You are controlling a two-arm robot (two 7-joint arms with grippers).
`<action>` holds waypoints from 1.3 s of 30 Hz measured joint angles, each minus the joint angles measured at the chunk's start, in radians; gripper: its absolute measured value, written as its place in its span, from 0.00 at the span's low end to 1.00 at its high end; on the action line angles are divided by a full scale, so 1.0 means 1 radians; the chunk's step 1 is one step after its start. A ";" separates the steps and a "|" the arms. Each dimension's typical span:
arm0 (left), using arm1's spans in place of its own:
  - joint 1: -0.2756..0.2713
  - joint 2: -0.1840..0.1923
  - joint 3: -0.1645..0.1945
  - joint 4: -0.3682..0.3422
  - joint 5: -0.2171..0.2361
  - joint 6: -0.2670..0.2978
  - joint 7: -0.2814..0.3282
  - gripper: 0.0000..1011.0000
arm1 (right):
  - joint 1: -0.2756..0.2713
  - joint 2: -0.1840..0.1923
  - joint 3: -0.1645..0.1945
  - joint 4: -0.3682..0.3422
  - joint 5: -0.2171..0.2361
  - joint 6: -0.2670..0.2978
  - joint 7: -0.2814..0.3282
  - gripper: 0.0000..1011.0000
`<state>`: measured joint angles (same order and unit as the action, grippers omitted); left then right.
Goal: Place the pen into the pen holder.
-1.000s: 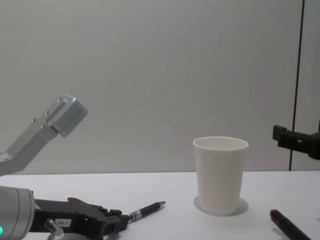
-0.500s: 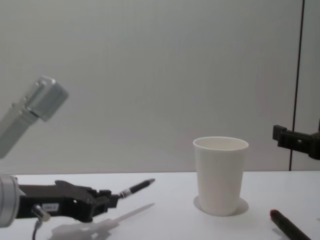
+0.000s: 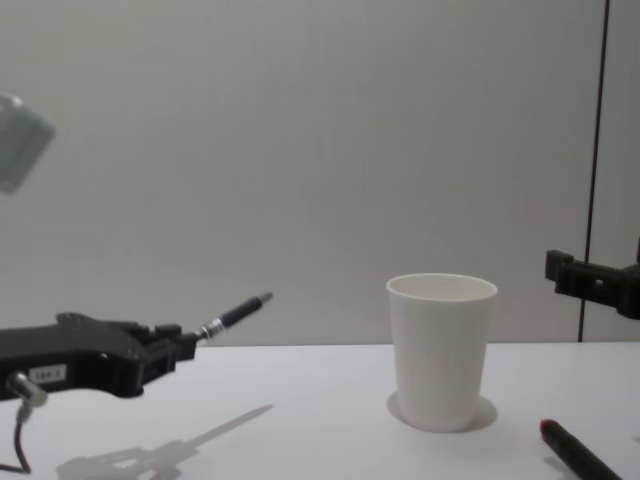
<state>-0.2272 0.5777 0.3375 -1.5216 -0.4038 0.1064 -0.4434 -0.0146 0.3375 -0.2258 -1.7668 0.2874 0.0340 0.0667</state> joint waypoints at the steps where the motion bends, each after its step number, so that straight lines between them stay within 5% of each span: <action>1: 0.009 0.008 -0.004 -0.011 -0.008 -0.015 0.009 0.15 | 0.000 0.000 0.000 0.000 0.000 0.000 0.000 0.99; 19: 0.074 0.047 -0.018 -0.090 -0.046 -0.162 0.017 0.15 | 0.000 0.000 0.000 0.000 0.000 0.000 0.000 0.99; 39: 0.045 -0.025 0.030 -0.092 0.018 -0.303 -0.123 0.15 | 0.000 0.000 0.000 0.000 0.000 0.000 0.000 0.99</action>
<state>-0.1822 0.5529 0.3675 -1.6140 -0.3862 -0.1969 -0.5666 -0.0146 0.3375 -0.2258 -1.7668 0.2874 0.0340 0.0668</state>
